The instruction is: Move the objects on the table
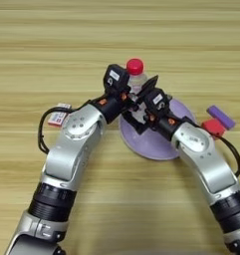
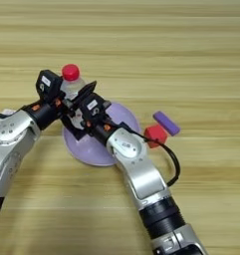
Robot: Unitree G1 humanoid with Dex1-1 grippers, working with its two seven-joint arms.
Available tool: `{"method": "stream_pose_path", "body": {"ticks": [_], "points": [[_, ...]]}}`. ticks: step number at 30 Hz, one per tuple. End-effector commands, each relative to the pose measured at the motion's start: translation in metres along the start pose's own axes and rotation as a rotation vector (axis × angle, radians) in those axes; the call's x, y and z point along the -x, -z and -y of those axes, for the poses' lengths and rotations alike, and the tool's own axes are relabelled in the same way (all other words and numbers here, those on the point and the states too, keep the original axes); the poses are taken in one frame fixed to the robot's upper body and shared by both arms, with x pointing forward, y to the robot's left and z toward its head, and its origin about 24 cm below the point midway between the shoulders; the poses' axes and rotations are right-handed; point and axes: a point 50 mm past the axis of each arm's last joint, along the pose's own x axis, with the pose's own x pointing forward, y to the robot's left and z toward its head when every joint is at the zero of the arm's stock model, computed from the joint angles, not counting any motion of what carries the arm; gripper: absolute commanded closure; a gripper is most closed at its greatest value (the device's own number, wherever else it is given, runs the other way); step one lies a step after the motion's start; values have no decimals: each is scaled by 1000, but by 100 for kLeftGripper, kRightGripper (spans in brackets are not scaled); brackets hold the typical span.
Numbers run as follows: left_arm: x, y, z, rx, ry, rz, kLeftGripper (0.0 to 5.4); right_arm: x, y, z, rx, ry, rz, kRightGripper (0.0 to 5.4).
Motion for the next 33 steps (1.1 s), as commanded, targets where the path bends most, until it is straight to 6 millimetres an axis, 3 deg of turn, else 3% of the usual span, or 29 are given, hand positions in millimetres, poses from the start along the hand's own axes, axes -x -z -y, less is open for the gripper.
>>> {"method": "stream_pose_path", "body": {"ticks": [1,17,21,33], "points": [[-4,-11,2,0,10,49,263,-2,-3,-1,-50,-20,2,168],[-5,-9,0,-18,-8,39,263,-1,-2,5,-59,11,-6,197],[-5,-8,-2,-29,-27,27,197,-1,-1,7,-56,24,-9,201],[-6,-14,-6,-9,-44,54,100,-2,-2,20,-63,118,1,222]]}}
